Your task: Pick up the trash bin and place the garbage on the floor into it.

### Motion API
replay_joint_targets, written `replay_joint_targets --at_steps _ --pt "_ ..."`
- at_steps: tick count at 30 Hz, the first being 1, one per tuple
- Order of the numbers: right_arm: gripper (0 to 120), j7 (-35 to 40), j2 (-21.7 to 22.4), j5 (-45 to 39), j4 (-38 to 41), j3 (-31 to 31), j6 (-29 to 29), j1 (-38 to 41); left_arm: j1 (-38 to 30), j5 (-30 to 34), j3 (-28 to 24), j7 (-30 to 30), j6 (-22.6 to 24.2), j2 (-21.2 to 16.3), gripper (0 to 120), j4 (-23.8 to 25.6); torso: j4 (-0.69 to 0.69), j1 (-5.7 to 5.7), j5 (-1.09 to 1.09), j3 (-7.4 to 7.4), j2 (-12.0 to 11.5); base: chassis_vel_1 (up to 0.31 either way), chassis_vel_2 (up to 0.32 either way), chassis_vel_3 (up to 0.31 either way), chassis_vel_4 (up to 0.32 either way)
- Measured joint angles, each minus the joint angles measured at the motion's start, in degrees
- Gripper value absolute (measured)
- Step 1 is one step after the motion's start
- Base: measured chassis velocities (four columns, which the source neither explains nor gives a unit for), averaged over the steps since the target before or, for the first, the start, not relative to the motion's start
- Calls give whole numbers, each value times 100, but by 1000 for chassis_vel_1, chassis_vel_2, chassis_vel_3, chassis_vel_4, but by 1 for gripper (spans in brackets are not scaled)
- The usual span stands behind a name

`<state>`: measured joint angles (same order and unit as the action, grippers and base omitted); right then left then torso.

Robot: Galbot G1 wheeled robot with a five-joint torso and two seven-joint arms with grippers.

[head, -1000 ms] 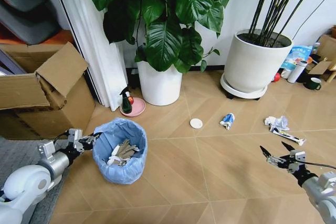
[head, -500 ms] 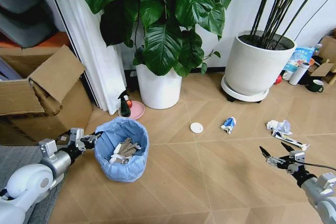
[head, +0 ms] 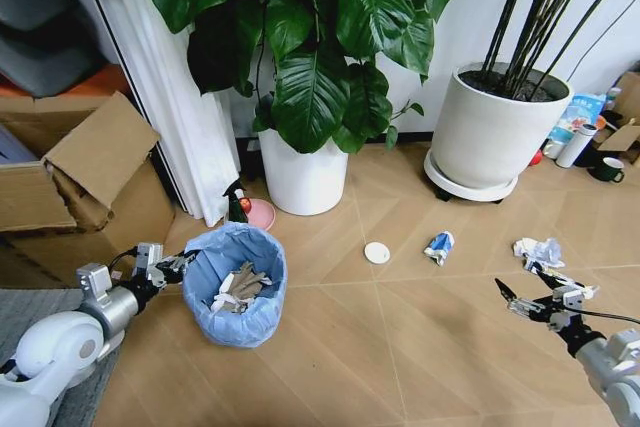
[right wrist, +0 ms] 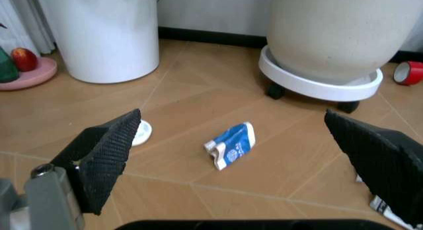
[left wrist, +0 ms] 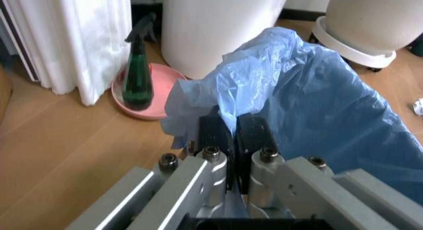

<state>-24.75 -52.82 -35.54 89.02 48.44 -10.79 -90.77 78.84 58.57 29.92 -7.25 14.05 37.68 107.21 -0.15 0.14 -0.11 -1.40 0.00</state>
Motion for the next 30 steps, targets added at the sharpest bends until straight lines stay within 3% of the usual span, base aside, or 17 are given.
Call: replay_joint_targets --at_steps 30 --pt "100 -15 74 -43 -103 -108 -1 164 -346 48 -202 42 20 1 0 -112 1 -1 0 0 0 -38 45 45 -42"
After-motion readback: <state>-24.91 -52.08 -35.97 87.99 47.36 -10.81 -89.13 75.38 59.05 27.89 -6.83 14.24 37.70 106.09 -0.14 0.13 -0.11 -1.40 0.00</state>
